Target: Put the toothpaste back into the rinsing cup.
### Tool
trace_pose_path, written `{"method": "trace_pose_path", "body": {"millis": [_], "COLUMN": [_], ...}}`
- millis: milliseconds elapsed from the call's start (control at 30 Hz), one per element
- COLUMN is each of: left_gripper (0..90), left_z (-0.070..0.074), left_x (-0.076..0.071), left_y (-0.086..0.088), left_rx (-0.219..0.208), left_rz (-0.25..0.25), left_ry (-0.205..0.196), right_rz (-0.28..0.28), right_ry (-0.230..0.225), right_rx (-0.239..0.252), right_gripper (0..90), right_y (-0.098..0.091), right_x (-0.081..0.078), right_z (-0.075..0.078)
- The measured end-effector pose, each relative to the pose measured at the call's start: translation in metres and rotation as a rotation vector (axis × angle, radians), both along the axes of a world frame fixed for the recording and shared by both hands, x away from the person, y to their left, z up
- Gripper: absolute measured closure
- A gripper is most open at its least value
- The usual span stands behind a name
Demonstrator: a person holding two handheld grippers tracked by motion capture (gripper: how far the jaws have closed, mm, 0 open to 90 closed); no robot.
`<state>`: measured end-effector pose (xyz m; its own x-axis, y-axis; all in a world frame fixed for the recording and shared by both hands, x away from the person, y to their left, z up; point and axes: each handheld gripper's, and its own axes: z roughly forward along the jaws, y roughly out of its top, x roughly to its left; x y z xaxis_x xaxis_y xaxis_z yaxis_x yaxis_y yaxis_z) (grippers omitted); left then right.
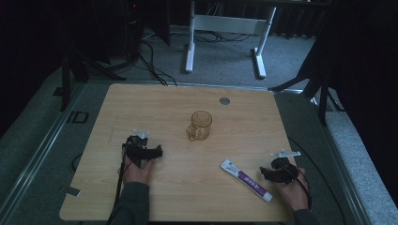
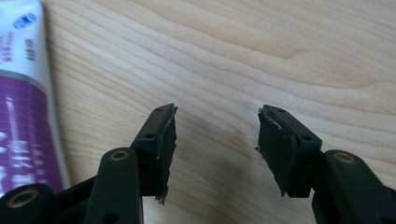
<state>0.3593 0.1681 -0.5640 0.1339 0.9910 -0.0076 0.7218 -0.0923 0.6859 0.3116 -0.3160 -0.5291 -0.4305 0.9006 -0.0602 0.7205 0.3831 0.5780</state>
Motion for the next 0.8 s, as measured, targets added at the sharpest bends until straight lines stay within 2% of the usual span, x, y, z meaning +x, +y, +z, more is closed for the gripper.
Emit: {"method": "trace_pose_path", "body": {"millis": [100,167,400,600,800], "left_gripper": [2.8,2.8,2.7,2.8,2.8], "left_z": [0.0,0.0,0.0,0.0,0.0], "left_x": [0.0,0.0,0.0,0.0,0.0], "left_y": [0.0,0.0,0.0,0.0,0.0], "left_rx": [0.0,-0.001,0.0,0.0,0.0], "left_rz": [0.001,0.001,0.0,0.0,0.001], "left_ry": [0.0,0.0,0.0,0.0,0.0], "right_rz": [0.012,0.018,0.02,0.016,0.041], "right_ry": [-0.013,-0.019,-0.023,-0.003,0.028], "right_rx": [-0.027,-0.07,-0.087,-0.044,-0.005], "right_gripper": [46.8,46.8,45.1,44.7,45.1], "right_y": [0.006,0.011,0.016,0.012,0.012], "right_x": [-0.004,-0.008,-0.012,-0.011,-0.009], "right_z": [0.003,0.003,0.002,0.005,0.009]}}
